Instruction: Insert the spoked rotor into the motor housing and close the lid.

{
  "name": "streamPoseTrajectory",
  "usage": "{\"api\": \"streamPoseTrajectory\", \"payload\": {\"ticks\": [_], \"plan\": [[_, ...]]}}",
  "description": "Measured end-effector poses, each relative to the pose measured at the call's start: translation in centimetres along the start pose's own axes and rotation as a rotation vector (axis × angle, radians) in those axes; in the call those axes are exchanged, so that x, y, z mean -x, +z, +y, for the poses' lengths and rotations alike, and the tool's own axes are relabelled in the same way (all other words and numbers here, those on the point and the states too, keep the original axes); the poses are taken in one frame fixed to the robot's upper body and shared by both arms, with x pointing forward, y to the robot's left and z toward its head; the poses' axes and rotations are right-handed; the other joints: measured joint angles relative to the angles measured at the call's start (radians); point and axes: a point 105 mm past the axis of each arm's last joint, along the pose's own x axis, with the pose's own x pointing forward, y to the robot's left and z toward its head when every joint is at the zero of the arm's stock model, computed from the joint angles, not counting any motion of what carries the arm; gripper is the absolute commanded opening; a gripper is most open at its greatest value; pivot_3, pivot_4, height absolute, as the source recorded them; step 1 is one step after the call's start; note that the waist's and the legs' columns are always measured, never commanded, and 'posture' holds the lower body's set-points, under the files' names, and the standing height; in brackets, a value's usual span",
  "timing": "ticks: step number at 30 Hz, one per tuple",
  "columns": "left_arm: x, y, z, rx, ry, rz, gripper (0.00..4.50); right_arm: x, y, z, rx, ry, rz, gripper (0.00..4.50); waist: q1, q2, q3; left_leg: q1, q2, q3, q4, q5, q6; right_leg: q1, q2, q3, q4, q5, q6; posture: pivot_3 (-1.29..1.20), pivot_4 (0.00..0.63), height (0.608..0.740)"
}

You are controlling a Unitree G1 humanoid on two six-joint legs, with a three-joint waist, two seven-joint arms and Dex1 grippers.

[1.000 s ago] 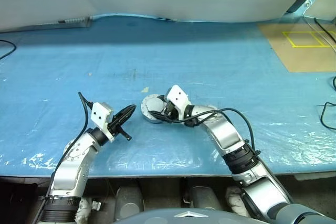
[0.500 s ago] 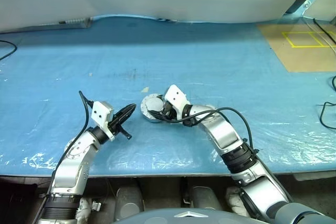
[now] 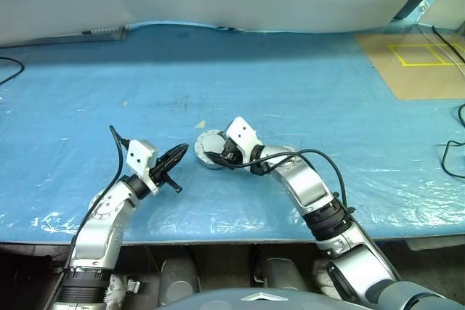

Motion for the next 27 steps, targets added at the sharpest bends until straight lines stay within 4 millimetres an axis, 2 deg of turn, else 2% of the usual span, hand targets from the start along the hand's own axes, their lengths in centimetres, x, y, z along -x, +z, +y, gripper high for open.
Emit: {"api": "streamPoseTrajectory", "payload": {"ticks": [7,15,18,24,27], "plan": [[-0.4,-0.9,-0.2,0.161,0.074,0.155,0.00,0.0,-0.1,-0.1,-0.001,-0.005,0.002,2.94,-0.001,0.000,0.000,0.001,0.000,0.000,0.000,0.000,0.000,0.000,0.000,0.001,0.001,0.000,0.000,0.00,0.150,0.740],[-1.6,2.3,0.9,0.420,0.051,0.177,0.00,0.0,-0.1,-0.1,-0.001,-0.004,0.003,2.94,0.000,0.000,0.000,0.002,-0.002,0.000,0.001,0.000,0.000,0.000,0.000,0.003,0.002,0.000,0.001,0.00,0.150,0.740],[-1.5,1.7,0.7,0.477,0.010,0.209,0.00,0.0,-0.1,0.0,-0.001,-0.003,0.003,2.94,0.000,0.000,0.000,0.002,-0.002,0.000,0.000,0.000,0.000,0.000,0.000,0.003,0.002,-0.001,0.001,0.00,0.150,0.740],[-0.7,-1.3,1.2,0.514,-0.027,0.335,0.00,0.0,-0.1,-0.1,-0.004,-0.006,0.004,2.94,0.000,0.000,0.000,0.002,-0.002,0.000,0.000,0.000,0.000,0.000,0.000,0.003,0.002,-0.004,0.007,0.00,0.150,0.740],[-0.9,-1.7,1.3,0.514,-0.046,0.342,0.00,0.0,-0.1,-0.1,-0.005,-0.006,0.004,2.94,0.001,0.000,0.000,0.002,-0.002,0.000,-0.001,0.000,0.000,0.000,0.000,0.003,0.002,-0.004,0.007,0.00,0.150,0.740]]}}
